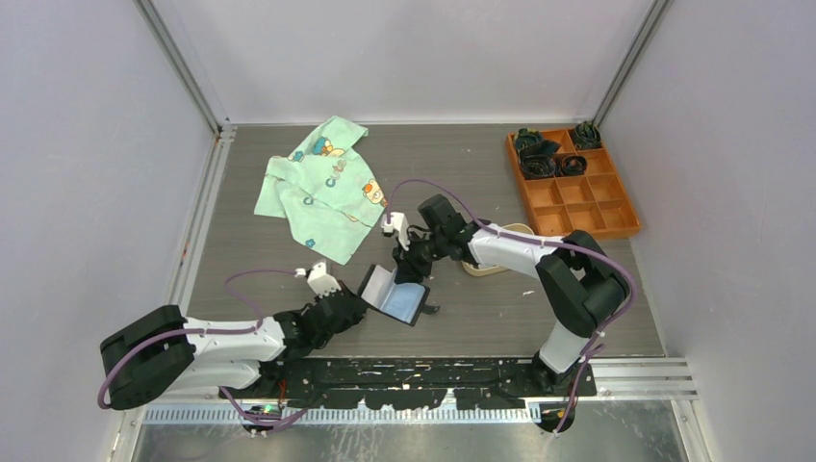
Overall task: Put the credit cards into the card holder
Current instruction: Open the card holder at the center of the board.
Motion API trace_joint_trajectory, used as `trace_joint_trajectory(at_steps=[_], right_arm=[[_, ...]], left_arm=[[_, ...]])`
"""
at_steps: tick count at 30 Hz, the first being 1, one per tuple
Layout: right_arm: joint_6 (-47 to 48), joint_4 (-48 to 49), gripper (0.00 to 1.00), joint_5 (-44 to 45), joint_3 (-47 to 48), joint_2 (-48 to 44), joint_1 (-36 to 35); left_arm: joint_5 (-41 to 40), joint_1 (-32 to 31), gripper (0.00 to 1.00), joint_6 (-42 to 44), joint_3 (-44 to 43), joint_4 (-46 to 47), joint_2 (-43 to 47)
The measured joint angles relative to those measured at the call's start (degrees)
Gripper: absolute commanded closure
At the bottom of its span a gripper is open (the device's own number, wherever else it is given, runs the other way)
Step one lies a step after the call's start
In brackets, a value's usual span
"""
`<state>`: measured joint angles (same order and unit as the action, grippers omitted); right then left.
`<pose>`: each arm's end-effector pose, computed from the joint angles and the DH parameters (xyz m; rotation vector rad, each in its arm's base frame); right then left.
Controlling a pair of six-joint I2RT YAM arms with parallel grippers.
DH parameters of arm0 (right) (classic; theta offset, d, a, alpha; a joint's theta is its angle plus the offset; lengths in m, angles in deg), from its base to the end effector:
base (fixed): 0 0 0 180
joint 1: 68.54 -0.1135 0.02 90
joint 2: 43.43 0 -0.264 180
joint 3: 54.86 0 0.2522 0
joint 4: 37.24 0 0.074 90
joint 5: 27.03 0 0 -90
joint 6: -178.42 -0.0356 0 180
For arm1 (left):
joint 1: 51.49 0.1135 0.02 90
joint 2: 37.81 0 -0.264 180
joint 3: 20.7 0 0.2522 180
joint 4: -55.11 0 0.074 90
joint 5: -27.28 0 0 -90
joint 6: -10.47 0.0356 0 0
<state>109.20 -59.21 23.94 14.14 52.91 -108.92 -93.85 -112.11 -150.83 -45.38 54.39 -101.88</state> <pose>0.2441 0.2370 0.1830 -1.4814 1.8915 0.9823 0.1040 -0.1473 0.1236 -0.4935 2.1859 -0.6919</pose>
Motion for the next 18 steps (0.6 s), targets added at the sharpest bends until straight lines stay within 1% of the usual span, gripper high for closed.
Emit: trace_joint_trajectory(at_steps=[4, 9, 13, 16, 18], right_arm=[[2.34, -2.64, 0.61, -0.9, 1.33, 0.28, 0.0], [12.04, -9.64, 0.54, -3.34, 3.08, 0.26, 0.04], [19.32, -14.78, 0.53, -3.72, 3.06, -0.02, 0.17], [22.38, -16.81, 0.52, -3.72, 3.06, -0.2, 0.72], [24.06, -17.92, 0.51, -3.69, 3.04, -0.31, 1.25]], left_arm=[[0.22, 0.0, 1.0, 0.02, 0.0, -0.04, 0.13], [0.48, 0.0, 1.0, 0.9, 0.0, -0.57, 1.73], [0.76, 0.0, 0.93, 2.12, 0.0, -1.25, 4.13], [0.79, 0.0, 0.82, 3.48, -0.02, -2.12, 6.64], [0.79, 0.0, 0.73, 4.61, -0.24, -3.91, 8.55]])
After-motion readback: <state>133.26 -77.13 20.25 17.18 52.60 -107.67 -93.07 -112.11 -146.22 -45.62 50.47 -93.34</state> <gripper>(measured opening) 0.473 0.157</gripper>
